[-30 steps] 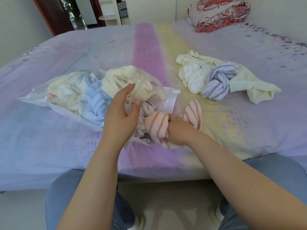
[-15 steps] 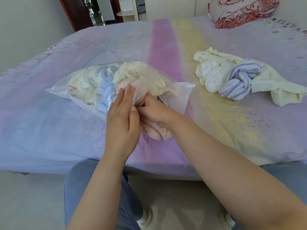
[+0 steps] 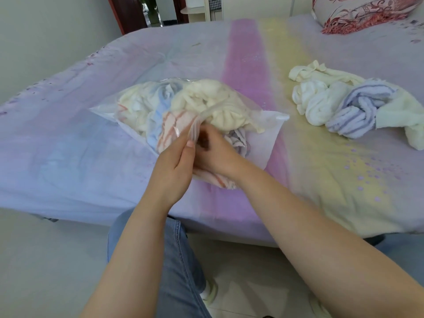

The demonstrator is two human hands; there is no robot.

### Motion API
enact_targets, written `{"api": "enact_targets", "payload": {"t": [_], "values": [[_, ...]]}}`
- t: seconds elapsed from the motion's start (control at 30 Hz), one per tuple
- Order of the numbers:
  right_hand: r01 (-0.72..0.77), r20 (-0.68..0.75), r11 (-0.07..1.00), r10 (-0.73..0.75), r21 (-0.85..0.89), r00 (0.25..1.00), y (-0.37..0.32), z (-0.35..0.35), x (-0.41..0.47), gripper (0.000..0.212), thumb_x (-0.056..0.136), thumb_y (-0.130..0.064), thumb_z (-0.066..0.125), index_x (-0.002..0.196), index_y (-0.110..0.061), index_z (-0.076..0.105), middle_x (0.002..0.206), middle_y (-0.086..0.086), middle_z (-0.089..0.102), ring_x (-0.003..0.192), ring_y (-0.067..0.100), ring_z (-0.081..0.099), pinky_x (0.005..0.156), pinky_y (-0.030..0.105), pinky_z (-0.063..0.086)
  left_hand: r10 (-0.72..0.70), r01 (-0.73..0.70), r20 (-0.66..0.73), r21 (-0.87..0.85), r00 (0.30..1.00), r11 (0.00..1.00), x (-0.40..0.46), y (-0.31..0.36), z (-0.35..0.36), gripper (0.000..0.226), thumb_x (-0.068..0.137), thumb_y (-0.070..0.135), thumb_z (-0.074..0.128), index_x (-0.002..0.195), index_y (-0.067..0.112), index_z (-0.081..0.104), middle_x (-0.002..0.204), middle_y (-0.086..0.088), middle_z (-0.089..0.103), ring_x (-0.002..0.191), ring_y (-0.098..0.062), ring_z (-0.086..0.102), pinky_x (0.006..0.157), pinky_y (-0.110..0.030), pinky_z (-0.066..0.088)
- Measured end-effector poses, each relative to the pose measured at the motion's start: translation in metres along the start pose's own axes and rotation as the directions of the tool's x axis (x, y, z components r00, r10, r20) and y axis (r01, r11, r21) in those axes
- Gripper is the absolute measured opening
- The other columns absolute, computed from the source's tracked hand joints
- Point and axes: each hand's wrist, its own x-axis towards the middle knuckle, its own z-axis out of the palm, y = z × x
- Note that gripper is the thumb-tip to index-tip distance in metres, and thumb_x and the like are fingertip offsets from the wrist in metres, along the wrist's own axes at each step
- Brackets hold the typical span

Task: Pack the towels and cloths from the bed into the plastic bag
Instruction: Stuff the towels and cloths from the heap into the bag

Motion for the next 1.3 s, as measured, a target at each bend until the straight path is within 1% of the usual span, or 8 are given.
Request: {"api": "enact_targets", "payload": {"t": [0.23,0.37,0.47,0.57,0.73,0.93,1.13,1.3], "values": [[-0.258,0.092,0.946,0.28,-0.197,0.956,0.041,-0.035,-0.074,0.076,0.073,-0.056,0.064,0.138,-0.04,0.03,0.138,-0.01,0.038,0.116,0.012,0.052,0.097,0.035,0.046,-0.014,0.013,-0.004,-0.07,1.0,0.997,0.007,-0.002,0.003,0.041,0.105,0.02,0.032,0.142,0.028,0.044,0.117,0.048,0.032,0.102,0.043,0.025,0.088,0.012,0.019],[-0.304,0.262,0.953,0.295,-0.006,0.919,0.041,-0.035,-0.062,0.049,0.071,-0.039,0.071,0.111,-0.015,0.057,0.094,-0.009,0.065,0.08,0.003,0.06,0.07,0.016,0.048,0.014,-0.013,0.002,-0.1,1.0,0.995,0.003,-0.004,0.006,0.042,0.105,0.02,0.032,0.144,0.031,0.041,0.145,0.027,0.038,0.131,0.02,0.029,0.112,-0.006,0.019],[-0.253,0.096,0.953,0.239,0.17,0.966,0.021,-0.029,-0.048,0.017,0.076,-0.016,0.07,0.085,-0.007,0.06,0.07,0.001,0.058,0.058,0.007,0.051,0.05,0.017,0.042,0.013,-0.013,0.004,-0.097,1.0,0.995,0.001,-0.008,0.002,0.042,0.104,0.023,0.032,0.145,0.031,0.042,0.15,0.014,0.042,0.143,-0.001,0.029,0.12,-0.031,0.023],[0.023,-0.248,0.887,0.104,0.461,0.963,0.0,-0.018,-0.029,0.025,0.079,-0.017,0.071,0.097,-0.024,0.053,0.092,0.005,0.065,0.081,0.015,0.063,0.075,0.034,0.055,0.031,-0.03,0.009,-0.1,0.999,0.995,-0.001,-0.011,-0.001,0.043,0.101,0.029,0.032,0.141,0.029,0.047,0.143,0.007,0.052,0.137,-0.008,0.041,0.115,-0.04,0.033],[0.384,0.105,0.827,-0.376,-0.41,0.921,0.012,-0.006,-0.005,0.046,0.084,-0.018,0.041,0.129,-0.03,0.044,0.133,-0.007,0.053,0.131,0.012,0.043,0.117,0.058,0.008,0.058,-0.066,-0.052,-0.163,0.997,0.984,0.0,-0.012,-0.011,0.044,0.102,0.032,0.031,0.145,0.037,0.039,0.152,0.016,0.039,0.143,-0.002,0.028,0.119,-0.035,0.027],[0.438,0.442,0.578,-0.144,-0.689,0.885,0.015,0.009,0.031,0.053,0.101,-0.034,0.029,0.152,-0.03,0.015,0.161,-0.011,0.006,0.149,0.013,-0.007,0.113,0.064,-0.005,0.033,-0.038,-0.029,-0.216,0.999,0.976,0.001,-0.021,-0.016,0.049,0.1,0.038,0.034,0.145,0.022,0.042,0.153,0.009,0.039,0.143,-0.001,0.028,0.12,-0.036,0.024],[0.3,0.429,0.6,0.08,-0.742,0.9,0.0,0.036,0.072,0.059,0.101,-0.04,0.026,0.153,-0.022,0.005,0.162,-0.004,0.0,0.149,0.014,-0.007,0.111,0.069,0.004,-0.057,0.02,-0.1,-0.339,0.993,0.94,0.004,-0.015,-0.024,0.023,0.097,0.035,0.039,0.089,0.03,0.06,0.095,0.01,0.056,0.085,0.007,0.051,0.08,-0.016,0.04],[0.308,0.459,0.682,0.045,-0.663,0.887,-0.008,0.029,0.062,0.051,0.098,-0.04,0.03,0.147,-0.025,0.025,0.159,-0.005,0.019,0.147,0.016,0.013,0.112,0.064,0.009,-0.03,0.0,-0.093,-0.308,0.995,0.951,0.004,-0.01,-0.024,0.031,0.104,0.023,0.037,0.09,0.037,0.061,0.092,0.022,0.062,0.089,0.015,0.055,0.081,-0.007,0.041]]}}
